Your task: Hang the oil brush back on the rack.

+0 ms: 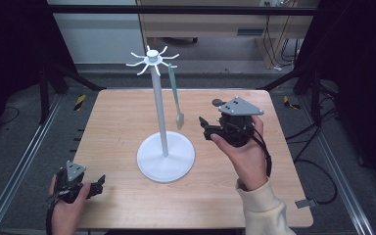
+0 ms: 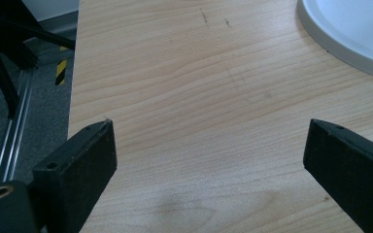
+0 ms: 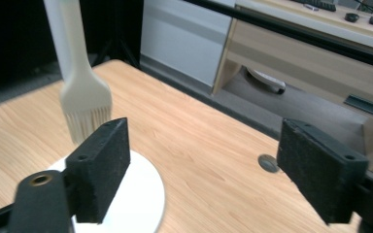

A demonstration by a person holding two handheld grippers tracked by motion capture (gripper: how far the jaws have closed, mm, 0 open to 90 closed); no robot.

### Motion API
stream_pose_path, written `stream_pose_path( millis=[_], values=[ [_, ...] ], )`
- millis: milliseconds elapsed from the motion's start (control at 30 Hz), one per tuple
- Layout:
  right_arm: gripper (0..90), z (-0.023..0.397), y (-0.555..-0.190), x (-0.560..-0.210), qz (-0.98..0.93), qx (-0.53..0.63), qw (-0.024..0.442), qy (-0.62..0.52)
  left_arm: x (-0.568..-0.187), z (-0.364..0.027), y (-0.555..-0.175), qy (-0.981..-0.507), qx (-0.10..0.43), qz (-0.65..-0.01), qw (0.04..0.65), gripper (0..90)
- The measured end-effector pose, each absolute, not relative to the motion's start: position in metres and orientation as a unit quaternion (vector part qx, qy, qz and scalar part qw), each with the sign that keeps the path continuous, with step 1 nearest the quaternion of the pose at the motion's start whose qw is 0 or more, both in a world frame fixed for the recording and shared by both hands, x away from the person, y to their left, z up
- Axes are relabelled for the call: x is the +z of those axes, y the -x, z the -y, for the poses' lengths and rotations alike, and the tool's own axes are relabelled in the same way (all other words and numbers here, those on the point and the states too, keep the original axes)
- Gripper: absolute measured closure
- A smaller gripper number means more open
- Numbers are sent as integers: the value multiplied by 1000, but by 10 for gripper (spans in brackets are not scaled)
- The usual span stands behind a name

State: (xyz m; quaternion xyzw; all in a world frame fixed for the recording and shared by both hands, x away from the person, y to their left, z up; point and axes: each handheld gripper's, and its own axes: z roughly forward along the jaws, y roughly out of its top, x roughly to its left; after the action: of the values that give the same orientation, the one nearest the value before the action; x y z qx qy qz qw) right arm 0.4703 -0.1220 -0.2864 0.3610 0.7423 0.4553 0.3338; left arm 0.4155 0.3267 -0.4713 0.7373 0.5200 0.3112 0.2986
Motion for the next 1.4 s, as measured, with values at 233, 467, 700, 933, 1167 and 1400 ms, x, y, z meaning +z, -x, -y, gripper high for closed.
stream_pose_path(
  millis=[233, 467, 700, 933, 1167, 1400],
  values=[
    [132, 129, -472, -291, -742, 453, 328, -369, -472, -325, -414, -739, 308, -520, 298, 47],
    [99, 139, -475, -292, -735, 458, 336, -370, -472, -326, -416, -738, 307, -520, 301, 46],
    [91, 149, -477, -295, -725, 461, 339, -382, -473, -326, -414, -740, 304, -516, 306, 42],
    [96, 160, -479, -299, -714, 465, 339, -398, -475, -326, -413, -741, 300, -519, 304, 40],
    [87, 173, -483, -308, -707, 459, 337, -420, -474, -327, -410, -737, 304, -521, 304, 38],
    [83, 183, -487, -313, -701, 454, 337, -434, -473, -327, -412, -736, 309, -518, 306, 38]
  ],
)
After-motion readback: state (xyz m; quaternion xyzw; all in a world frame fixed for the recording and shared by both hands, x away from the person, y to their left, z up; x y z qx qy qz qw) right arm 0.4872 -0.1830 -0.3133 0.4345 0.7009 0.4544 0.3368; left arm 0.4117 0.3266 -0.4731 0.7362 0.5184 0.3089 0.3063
